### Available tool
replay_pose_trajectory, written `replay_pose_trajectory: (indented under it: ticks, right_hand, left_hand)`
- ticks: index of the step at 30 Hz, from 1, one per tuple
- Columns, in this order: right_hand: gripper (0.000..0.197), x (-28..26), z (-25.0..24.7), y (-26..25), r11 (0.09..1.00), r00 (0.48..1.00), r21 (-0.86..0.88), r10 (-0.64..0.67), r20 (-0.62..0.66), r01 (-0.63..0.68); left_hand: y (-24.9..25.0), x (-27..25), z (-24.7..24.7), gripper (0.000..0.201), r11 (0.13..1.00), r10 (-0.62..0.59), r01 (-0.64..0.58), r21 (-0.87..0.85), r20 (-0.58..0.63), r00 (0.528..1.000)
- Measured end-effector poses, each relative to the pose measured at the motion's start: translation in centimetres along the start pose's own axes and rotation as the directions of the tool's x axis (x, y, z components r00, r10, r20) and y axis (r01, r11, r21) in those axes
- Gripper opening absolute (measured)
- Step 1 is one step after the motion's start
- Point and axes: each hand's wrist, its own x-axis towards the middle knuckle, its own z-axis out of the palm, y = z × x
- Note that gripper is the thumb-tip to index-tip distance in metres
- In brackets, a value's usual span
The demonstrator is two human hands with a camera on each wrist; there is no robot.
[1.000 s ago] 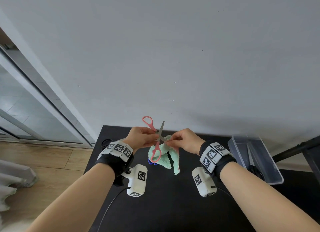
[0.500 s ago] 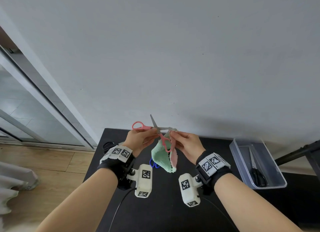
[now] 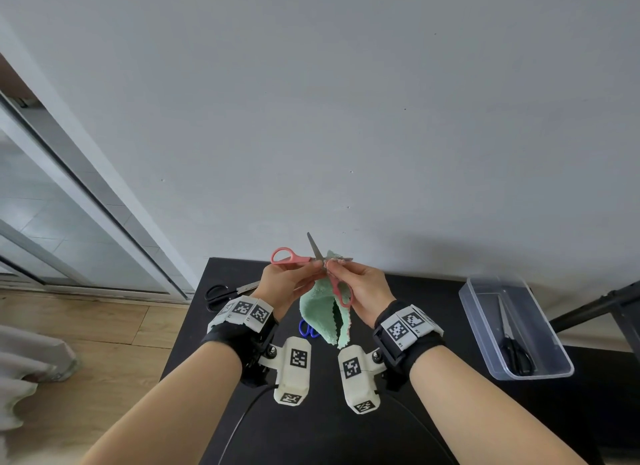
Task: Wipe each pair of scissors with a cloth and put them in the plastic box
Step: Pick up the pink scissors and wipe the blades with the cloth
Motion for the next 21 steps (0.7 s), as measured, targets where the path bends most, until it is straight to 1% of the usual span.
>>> replay_pose_trajectory:
  ticks: [2,6,11,15,18,21]
  right_hand:
    - [0.012,0.1,0.1,0.0,0.999,0.999,-0.048,-0.019,-0.032,0.017]
    - [0.011,0.4,0.3,0.3,0.994,0.997,-0.101,-0.036,-0.065,0.029]
    - [0.013,0.4,-0.2,-0.1,0.997,0.997,-0.075,-0.023,-0.07,0.018]
    - [0.019,0.5,-0.9,-0.4,0.995,0.997,-0.092,-0.038,-0.068,0.032]
    - [0.021,0.5,-1.4,-0.5,0.997,0.998,-0.069,-0.03,-0.062,0.026]
    - [0.016,0.4,-1.8,-0.7,0.998,0.999,-0.058,-0.017,-0.052,0.014]
  left_hand:
    - [0.0,-0.1,0.1,0.019,0.999,0.032,-0.032,0.022,-0.01,0.999]
    - [-0.1,0.0,-0.1,0.025,0.997,0.069,-0.068,0.044,-0.029,0.997]
    - [0.2,0.1,-0.3,0.027,0.997,0.075,-0.074,0.031,-0.048,0.996]
    - [0.5,0.3,-0.7,0.028,0.993,0.06,-0.054,0.1,-0.057,0.997]
    - [0.6,0.4,-0.7,0.023,0.992,0.053,-0.046,0.118,-0.057,0.997]
    - [0.9,0.3,-0.8,0.015,0.992,0.033,-0.027,0.127,-0.044,0.998]
